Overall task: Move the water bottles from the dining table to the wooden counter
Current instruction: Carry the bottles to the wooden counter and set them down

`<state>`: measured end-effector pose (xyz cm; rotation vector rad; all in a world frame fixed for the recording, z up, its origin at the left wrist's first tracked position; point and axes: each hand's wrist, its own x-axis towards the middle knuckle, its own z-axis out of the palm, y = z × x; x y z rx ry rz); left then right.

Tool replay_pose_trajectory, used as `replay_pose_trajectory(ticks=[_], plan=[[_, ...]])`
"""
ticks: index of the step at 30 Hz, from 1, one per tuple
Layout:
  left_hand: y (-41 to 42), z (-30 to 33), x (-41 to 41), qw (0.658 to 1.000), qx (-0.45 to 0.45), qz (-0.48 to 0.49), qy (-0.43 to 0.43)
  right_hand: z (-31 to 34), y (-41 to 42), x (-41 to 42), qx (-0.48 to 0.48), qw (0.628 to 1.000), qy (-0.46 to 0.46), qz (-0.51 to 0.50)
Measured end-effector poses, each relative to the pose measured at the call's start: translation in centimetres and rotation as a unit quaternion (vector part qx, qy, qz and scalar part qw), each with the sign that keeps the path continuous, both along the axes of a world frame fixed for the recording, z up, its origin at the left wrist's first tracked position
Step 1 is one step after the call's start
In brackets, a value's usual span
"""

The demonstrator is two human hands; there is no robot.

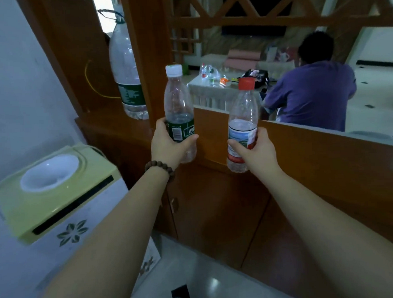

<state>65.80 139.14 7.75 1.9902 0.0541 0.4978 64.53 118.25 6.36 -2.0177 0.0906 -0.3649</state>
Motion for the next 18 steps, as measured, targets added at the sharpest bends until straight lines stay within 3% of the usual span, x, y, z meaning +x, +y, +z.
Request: replay_pose_trajectory(ticks=[10,18], plan=[[3.8,0.7,16.3,0.995,0.036,-0.092,0.004,0.7,6.2,13.7,0.031,0.997,-0.012,-0.067],[3.8,-1.3,22.9,0.995,0.030,-0.085,0.047,-0.1,6.7,19.4,0.028,0.998,0.003,-0.065]])
